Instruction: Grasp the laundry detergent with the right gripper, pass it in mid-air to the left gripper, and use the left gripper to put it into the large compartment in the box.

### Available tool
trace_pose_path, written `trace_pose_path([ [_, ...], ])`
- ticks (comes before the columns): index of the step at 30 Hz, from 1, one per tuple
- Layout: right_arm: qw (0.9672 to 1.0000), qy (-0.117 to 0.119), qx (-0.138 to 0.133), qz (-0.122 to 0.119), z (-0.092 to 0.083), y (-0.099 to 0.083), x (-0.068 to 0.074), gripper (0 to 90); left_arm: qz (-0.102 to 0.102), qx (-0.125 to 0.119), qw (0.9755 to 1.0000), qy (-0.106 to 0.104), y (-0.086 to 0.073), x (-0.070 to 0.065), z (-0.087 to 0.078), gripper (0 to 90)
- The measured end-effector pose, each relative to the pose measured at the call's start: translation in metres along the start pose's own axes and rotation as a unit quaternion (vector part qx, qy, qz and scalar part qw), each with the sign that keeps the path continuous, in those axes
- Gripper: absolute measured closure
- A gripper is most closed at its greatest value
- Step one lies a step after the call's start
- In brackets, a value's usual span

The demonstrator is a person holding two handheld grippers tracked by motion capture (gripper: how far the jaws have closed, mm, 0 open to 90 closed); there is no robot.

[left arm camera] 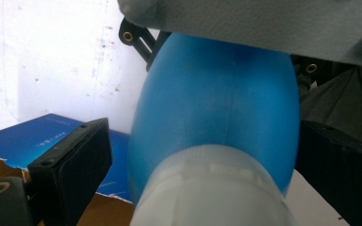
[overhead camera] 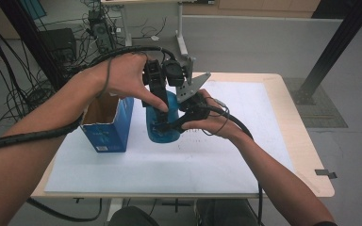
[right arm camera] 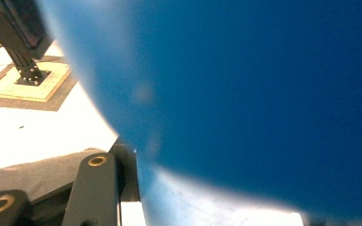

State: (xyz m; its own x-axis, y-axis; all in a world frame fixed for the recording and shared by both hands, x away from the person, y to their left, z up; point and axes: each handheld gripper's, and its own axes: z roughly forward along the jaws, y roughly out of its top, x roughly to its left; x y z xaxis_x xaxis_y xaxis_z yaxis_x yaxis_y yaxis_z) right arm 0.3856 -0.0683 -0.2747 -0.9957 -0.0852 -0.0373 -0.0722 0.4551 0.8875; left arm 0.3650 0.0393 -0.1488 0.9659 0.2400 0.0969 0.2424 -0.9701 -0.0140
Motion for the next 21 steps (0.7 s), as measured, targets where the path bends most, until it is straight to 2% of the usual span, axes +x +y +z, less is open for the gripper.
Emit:
trace_pose_path([
  [12,1.0000,0.005,-0.003,0.006,-0.0003,0.0008,0.0015,44.6,0.001,0.005,1.0000,-0.001,-0.0013,0.0003,0.0012,6.1],
  [15,1.0000,-0.001,-0.001,0.000,-0.0001,0.0006,0.0006,44.6,0.000,0.005,1.0000,0.000,-0.0009,-0.0001,0.0017,6.1],
  [16,1.0000,0.006,-0.004,0.006,0.0000,0.0008,0.0016,44.6,-0.001,0.005,1.0000,0.000,-0.0008,-0.0003,0.0017,6.0],
  [21,1.0000,-0.002,-0.003,-0.005,0.0010,0.0005,0.0001,44.6,0.001,0.003,1.0000,0.000,-0.0002,-0.0003,0.0014,6.1],
])
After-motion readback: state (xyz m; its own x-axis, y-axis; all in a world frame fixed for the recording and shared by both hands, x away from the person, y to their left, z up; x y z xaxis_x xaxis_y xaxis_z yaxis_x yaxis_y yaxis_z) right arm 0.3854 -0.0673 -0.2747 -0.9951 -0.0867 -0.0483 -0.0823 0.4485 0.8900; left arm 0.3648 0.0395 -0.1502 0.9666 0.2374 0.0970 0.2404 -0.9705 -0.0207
